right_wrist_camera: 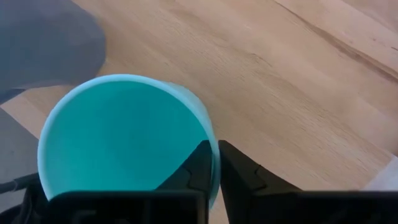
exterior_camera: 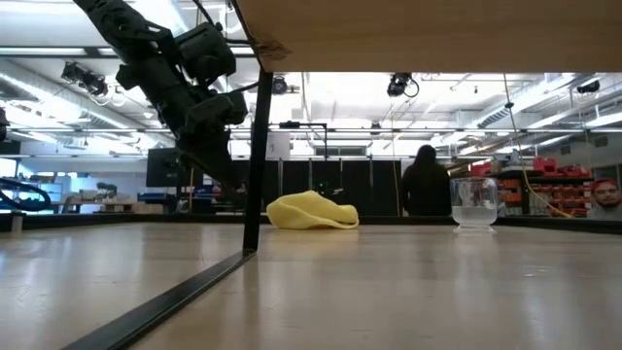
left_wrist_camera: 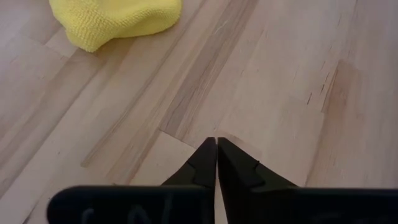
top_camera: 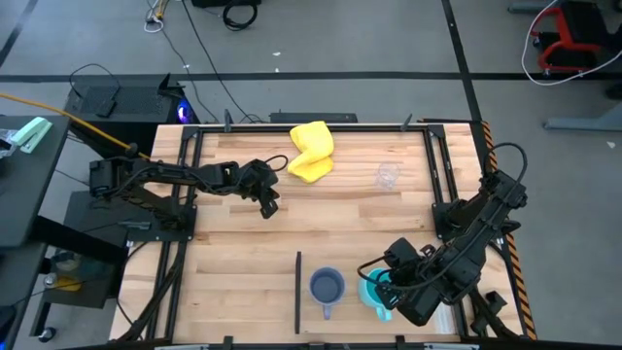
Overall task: Stack small to large cups/mugs on shelf
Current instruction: Put the light blue mug on the shelf, then put the transparent mug on the shelf
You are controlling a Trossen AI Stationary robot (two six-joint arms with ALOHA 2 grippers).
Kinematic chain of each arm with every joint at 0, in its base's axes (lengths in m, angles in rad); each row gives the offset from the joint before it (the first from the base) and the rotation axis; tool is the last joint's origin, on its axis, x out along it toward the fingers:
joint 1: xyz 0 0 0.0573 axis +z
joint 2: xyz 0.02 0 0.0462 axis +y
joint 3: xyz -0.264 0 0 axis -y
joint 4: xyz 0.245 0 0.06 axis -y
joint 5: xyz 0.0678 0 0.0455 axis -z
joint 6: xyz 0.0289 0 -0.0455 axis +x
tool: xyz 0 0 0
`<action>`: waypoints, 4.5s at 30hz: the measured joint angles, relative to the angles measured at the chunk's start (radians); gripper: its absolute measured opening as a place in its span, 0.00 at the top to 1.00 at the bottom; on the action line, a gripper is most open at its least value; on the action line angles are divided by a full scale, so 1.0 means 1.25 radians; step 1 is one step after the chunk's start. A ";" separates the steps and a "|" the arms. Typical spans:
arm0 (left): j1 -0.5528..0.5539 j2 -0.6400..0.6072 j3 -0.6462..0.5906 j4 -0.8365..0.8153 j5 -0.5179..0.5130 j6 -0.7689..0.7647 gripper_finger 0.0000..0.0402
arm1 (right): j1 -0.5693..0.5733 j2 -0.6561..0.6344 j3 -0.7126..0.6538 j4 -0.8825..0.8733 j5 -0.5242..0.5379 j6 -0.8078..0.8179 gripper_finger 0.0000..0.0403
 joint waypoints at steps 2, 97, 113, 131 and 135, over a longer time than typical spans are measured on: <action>0.000 0.000 0.000 0.000 0.000 0.000 0.92 | 0.000 0.000 0.000 0.000 0.000 0.000 0.88; 0.001 0.000 0.000 0.006 -0.045 -0.023 0.94 | 0.196 0.074 -0.007 0.205 0.234 -0.240 0.99; 0.001 0.000 0.000 0.006 -0.045 -0.023 0.96 | 0.182 0.074 -0.007 0.244 0.231 -0.287 0.99; 0.001 0.000 0.000 0.006 -0.045 -0.024 0.96 | 0.228 0.050 -0.006 0.031 0.179 -0.054 0.96; 0.001 0.000 0.000 0.006 -0.045 -0.024 0.96 | 0.228 0.027 -0.009 -0.074 0.180 0.017 0.96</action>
